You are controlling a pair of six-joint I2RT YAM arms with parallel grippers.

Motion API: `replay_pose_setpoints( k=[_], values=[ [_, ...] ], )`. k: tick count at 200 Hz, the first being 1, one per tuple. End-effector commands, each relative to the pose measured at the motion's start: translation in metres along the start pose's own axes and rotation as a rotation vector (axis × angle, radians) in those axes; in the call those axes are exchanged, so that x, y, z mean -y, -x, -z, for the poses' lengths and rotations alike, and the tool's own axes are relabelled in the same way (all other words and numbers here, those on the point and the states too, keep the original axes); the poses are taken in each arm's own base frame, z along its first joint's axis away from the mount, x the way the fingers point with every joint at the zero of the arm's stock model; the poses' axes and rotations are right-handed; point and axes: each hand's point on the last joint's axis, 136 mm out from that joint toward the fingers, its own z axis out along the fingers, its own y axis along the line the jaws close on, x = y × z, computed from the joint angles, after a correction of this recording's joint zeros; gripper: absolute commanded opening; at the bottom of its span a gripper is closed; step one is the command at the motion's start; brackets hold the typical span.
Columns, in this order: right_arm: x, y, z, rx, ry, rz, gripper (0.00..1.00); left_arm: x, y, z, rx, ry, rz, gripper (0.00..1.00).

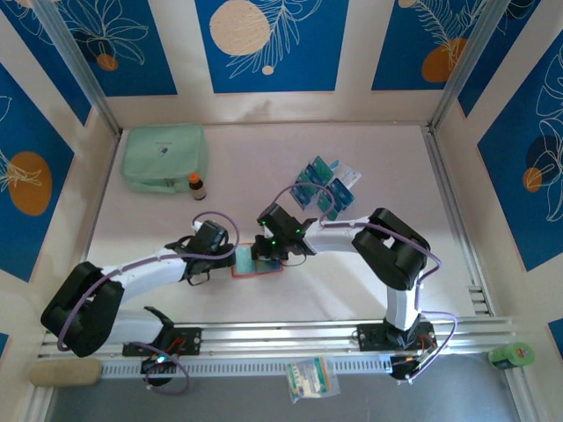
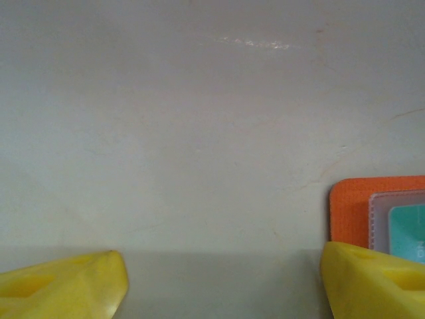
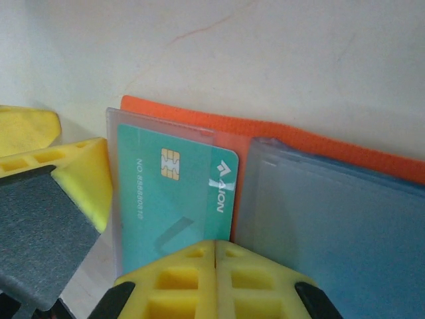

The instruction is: Put the credit cards into the card holder

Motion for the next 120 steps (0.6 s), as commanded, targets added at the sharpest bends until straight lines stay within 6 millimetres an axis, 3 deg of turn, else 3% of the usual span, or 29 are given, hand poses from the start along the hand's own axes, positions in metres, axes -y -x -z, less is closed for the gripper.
replay_pose_setpoints(
  k=[1,69,120],
  values=[
    [0.0,-0.01,-0.011,-0.047,-0.014,0.009,0.04,0.001,-0.012,-0.011,-0.052,-0.02,0.002,0.81],
    [-0.005,-0.011,-0.016,-0.055,-0.005,0.007,0.04,0.005,-0.008,-0.009,-0.046,-0.032,0.001,0.81],
    [-0.013,-0.005,-0.005,-0.037,0.01,0.013,0.04,0.005,0.009,0.003,-0.004,-0.014,0.014,0.81]
  ],
)
